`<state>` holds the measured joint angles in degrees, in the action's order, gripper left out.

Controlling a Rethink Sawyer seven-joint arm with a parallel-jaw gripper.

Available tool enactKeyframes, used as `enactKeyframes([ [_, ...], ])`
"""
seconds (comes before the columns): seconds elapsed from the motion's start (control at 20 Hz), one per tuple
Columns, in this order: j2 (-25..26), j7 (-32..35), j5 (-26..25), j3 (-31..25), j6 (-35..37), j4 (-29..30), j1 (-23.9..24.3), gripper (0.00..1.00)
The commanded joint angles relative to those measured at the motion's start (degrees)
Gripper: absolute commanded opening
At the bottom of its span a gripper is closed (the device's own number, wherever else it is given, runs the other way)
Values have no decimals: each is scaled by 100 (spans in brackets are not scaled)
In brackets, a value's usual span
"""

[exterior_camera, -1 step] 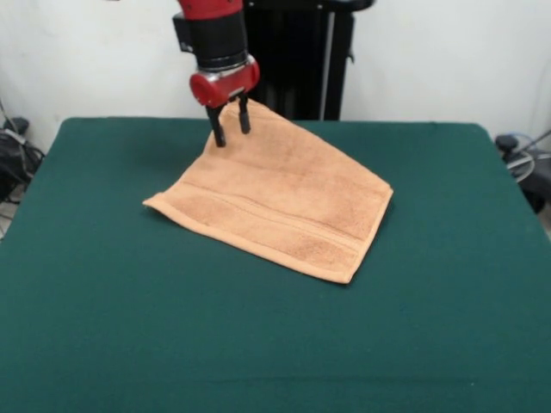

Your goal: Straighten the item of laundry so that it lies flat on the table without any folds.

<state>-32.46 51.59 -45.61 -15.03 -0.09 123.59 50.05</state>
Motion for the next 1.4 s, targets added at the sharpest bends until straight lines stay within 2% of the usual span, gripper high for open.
enactKeyframes([
  [0.05,-105,963,-458,566,-899,-240,-521,100],
  [0.2,-147,984,-416,757,-1091,-250,-753,100],
  [0.65,-190,1002,-348,848,-1119,-235,-858,100],
  [1.05,-217,1026,-308,1234,-1585,-218,-1176,100],
  [1.4,-59,1297,107,1064,-827,-94,-852,100],
])
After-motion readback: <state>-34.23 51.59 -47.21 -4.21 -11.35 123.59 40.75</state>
